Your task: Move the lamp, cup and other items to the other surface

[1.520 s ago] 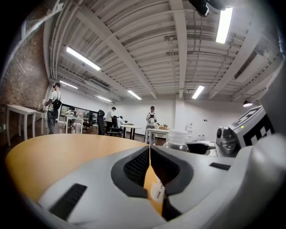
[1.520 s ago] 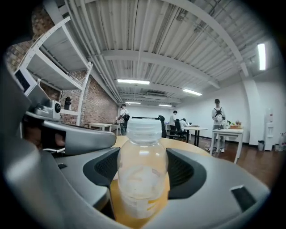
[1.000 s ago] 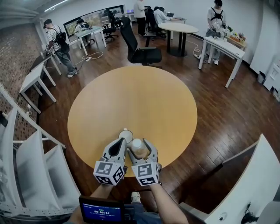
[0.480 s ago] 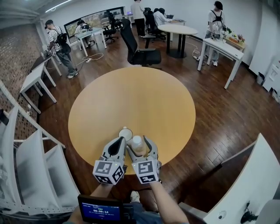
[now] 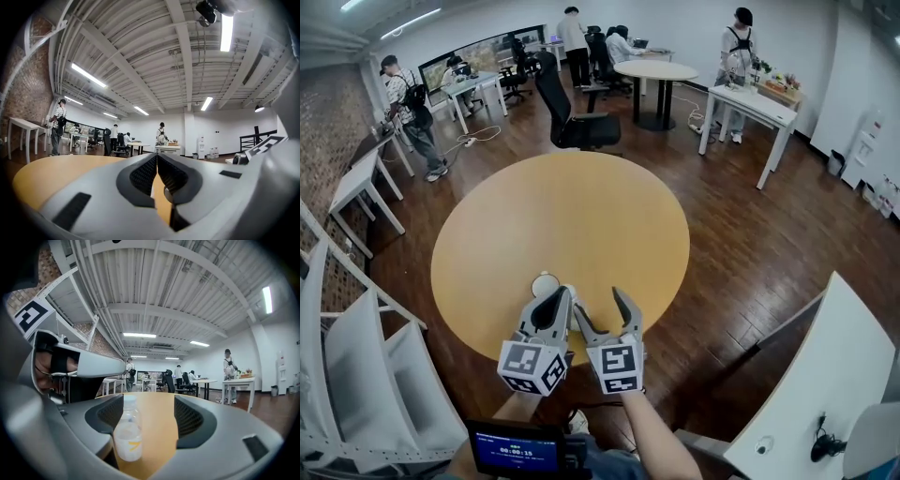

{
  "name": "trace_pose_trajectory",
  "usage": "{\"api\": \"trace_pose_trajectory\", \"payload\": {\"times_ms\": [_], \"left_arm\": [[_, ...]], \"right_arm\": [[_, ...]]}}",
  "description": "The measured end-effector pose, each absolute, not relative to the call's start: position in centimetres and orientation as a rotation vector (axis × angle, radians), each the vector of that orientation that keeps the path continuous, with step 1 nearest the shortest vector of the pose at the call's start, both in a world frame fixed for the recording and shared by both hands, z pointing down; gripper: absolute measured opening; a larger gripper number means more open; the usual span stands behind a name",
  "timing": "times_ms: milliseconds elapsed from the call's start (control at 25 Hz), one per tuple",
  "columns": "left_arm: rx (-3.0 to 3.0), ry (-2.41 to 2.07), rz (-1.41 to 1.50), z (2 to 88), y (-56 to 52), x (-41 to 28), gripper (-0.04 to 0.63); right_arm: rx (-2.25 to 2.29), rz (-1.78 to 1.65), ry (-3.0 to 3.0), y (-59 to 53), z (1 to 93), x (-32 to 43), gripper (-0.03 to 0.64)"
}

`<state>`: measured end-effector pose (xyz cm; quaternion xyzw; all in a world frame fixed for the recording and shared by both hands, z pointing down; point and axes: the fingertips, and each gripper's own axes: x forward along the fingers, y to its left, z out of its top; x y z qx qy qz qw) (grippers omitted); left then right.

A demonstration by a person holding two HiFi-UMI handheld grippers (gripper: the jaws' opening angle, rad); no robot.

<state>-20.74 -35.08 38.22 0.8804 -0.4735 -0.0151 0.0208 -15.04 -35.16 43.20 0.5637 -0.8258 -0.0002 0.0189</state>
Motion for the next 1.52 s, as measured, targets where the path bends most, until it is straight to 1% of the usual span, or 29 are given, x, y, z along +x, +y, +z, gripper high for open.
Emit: {"api": "trace_pose_trajectory", "payload": {"times_ms": [80, 160, 200, 240, 280, 480, 720, 800, 1000, 1200, 1520], "left_arm": [[2.76, -1.41, -0.048, 38.3, -34.0, -18.4, 0.012], [2.787, -1.344, -0.048, 38.4, -32.8, -15.8, 0.011], [2.801, -1.306, -0.047, 38.4, -32.0, -14.4, 0.011], [2.816, -1.262, -0.043, 38.4, -31.2, -12.8, 0.009], [2.832, -1.213, -0.037, 38.5, -30.4, -11.0, 0.009], [2.905, -0.952, -0.025, 38.7, -26.2, -2.1, 0.005], [2.993, -0.597, -0.009, 39.3, -19.1, 9.0, 0.004], [3.005, -0.519, 0.001, 39.4, -17.2, 11.5, 0.003], [3.016, -0.377, 0.016, 39.5, -13.7, 16.3, 0.005], [3.042, -0.258, 0.026, 39.3, -10.7, 19.5, 0.003], [3.051, -0.169, 0.007, 39.3, -8.7, 21.7, 0.005]], "right_arm": [[1.79, -0.011, -2.527, -34.0, 43.0, -12.7, 0.31], [1.838, -0.039, -2.484, -32.6, 42.4, -10.4, 0.301], [1.867, -0.059, -2.456, -31.7, 42.0, -9.2, 0.245], [1.9, -0.078, -2.426, -30.7, 41.6, -7.8, 0.173], [1.934, -0.092, -2.395, -29.6, 41.3, -6.2, 0.133], [2.103, -0.11, -2.206, -24.5, 40.1, 2.2, 0.058], [2.324, -0.124, -1.975, -16.8, 39.0, 12.3, 0.017], [2.368, -0.133, -1.937, -14.6, 38.4, 14.3, 0.0], [2.427, -0.147, -1.875, -11.1, 37.6, 18.1, 0.001], [2.481, -0.148, -1.783, -8.2, 37.4, 20.9, 0.001], [2.512, -0.147, -1.731, -6.4, 38.0, 22.6, 0.002]]}}
